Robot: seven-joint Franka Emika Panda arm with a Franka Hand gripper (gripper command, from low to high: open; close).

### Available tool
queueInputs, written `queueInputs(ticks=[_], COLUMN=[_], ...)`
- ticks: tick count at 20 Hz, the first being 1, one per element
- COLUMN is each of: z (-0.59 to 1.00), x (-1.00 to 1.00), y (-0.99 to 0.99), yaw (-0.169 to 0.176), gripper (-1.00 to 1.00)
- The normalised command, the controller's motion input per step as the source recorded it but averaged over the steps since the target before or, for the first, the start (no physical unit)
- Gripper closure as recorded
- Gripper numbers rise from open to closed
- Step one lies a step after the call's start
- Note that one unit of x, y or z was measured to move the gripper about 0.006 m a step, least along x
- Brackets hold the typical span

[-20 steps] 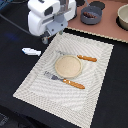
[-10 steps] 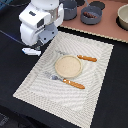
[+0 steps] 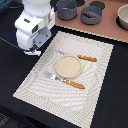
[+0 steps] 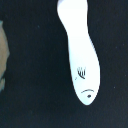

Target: Place the fish, sausage, and tomato into the frying pan.

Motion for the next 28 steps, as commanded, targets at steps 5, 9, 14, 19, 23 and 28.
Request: queueInputs(ticks=[5, 9, 14, 19, 23, 28], z=[-0.31, -0.22, -0.37, -0.38, -0.19, -0.17], x=[-0.57, -0.07, -0.13, -0.32, -0.3, -0.3], y=[-0.23, -0.11, -0.01, -0.02, 0.0, -0.04], yaw=[0.049, 0.016, 0.026, 0.041, 0.032, 0.036], gripper=[-1.0, -1.0, -1.0, 1.0, 1.0, 1.0])
